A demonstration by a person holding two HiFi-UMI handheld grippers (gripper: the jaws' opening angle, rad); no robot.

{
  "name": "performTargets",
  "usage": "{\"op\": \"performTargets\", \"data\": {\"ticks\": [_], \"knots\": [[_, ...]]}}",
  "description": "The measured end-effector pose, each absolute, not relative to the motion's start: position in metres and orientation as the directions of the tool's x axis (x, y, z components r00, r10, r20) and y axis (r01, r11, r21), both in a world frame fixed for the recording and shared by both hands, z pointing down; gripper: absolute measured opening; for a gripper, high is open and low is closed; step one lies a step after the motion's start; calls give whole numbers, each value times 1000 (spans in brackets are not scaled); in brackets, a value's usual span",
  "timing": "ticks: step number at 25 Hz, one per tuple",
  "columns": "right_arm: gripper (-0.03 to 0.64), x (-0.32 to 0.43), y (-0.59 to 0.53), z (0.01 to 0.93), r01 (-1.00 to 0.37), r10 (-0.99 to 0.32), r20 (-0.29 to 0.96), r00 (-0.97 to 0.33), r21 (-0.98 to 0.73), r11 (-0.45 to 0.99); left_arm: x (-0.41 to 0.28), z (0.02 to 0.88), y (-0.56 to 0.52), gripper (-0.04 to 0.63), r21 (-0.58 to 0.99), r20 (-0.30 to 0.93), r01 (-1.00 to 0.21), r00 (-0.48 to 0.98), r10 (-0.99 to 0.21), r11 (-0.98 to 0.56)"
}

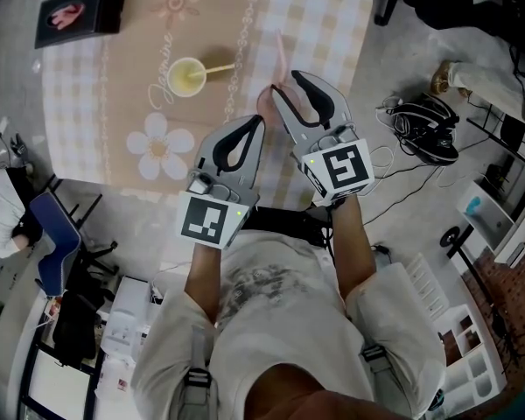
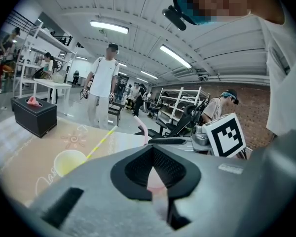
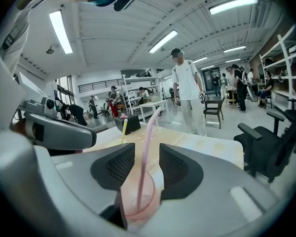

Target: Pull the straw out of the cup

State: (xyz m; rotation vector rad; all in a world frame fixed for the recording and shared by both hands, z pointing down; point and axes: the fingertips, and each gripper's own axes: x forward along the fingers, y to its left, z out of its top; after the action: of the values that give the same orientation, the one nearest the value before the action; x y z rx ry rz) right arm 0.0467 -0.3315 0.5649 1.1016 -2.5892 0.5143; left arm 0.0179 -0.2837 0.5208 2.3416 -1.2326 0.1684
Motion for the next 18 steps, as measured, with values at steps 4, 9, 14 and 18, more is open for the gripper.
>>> {"op": "performTargets", "data": {"ticks": [4, 9, 14, 18], "knots": [[144, 45, -335, 569, -734, -632, 393, -668, -208, 646, 16, 522, -286, 5, 364, 326, -804, 582, -745, -469], [69, 43, -336, 569, -735, -634, 394, -665, -196, 649, 13, 523, -284, 5, 365, 328, -807, 579, -747, -465], [43, 41, -333, 568, -731, -631, 394, -669, -194, 654, 11, 522, -281, 5, 366, 327, -808, 576, -749, -462], [40, 43, -330, 566, -735, -634, 399, -662, -182, 653, 11, 522, -279, 5, 363, 327, -807, 578, -748, -466]]}}
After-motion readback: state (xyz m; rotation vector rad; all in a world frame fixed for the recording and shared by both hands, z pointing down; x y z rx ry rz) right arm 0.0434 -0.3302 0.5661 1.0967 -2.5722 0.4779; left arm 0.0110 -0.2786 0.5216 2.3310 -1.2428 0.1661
